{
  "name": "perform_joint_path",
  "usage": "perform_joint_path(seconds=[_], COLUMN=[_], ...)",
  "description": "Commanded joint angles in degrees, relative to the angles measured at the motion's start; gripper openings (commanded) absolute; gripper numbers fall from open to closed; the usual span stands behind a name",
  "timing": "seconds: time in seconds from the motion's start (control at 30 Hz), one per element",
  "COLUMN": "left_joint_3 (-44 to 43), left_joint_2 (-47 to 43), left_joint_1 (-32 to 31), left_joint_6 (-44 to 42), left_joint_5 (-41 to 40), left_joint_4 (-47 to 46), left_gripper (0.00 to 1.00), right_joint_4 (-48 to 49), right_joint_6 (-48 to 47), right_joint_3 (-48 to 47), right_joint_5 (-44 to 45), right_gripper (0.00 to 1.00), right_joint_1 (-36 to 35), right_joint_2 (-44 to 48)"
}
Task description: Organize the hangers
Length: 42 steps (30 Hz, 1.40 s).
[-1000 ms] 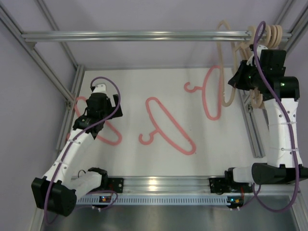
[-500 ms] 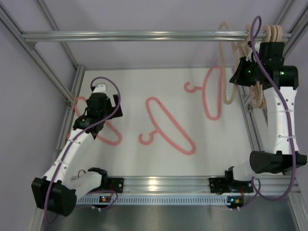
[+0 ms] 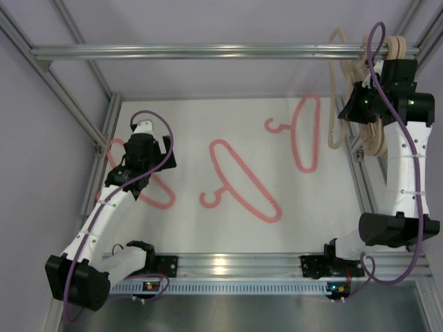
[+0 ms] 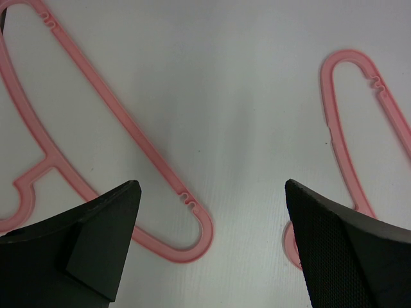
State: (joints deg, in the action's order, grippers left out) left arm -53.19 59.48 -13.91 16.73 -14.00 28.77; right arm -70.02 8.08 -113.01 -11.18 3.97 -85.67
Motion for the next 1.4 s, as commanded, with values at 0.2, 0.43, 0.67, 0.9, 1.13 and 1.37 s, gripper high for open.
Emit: perform_joint_path(seconds=[0.2,0.43,0.67,0.9,1.13,1.37], left_joint_3=[0.28,0.28,0.28,0.28,0.28,0.02], left_joint_2=[-0.68,-1.04,-1.04,-0.95,-0.86,0.10], left_joint_1=[0.20,0.20,0.20,0.20,0.20,0.20], left_joint_6=[-0.65,-0.65,-0.74,-0.65,-0.56,-0.03], left_joint_5=[-0.41,-0.68,-0.77,-0.68,-0.24,4.49], left_joint_4=[-0.47,-0.39,-0.39,-0.39,-0.39,-0.39], left_gripper=[0.98,0.98,0.98,0.98,0.98,0.98], right_joint_4=[-0.91,2.52,7.79,16.39,29.93,43.99], right_joint_6=[1.24,1.06,1.68,3.00,3.52,10.81], right_joint_3=[-0.54,1.30,5.25,11.93,19.22,33.10], right_joint_5=[-1.39,-1.48,2.46,6.43,-1.19,-20.34], right_gripper=[0.00,0.38,0.59,0.72,0.73,0.72], right_joint_1=[5.44,5.44,5.44,5.44,5.44,4.56], right_joint_2=[1.73,9.54,18.68,26.68,35.82,37.86])
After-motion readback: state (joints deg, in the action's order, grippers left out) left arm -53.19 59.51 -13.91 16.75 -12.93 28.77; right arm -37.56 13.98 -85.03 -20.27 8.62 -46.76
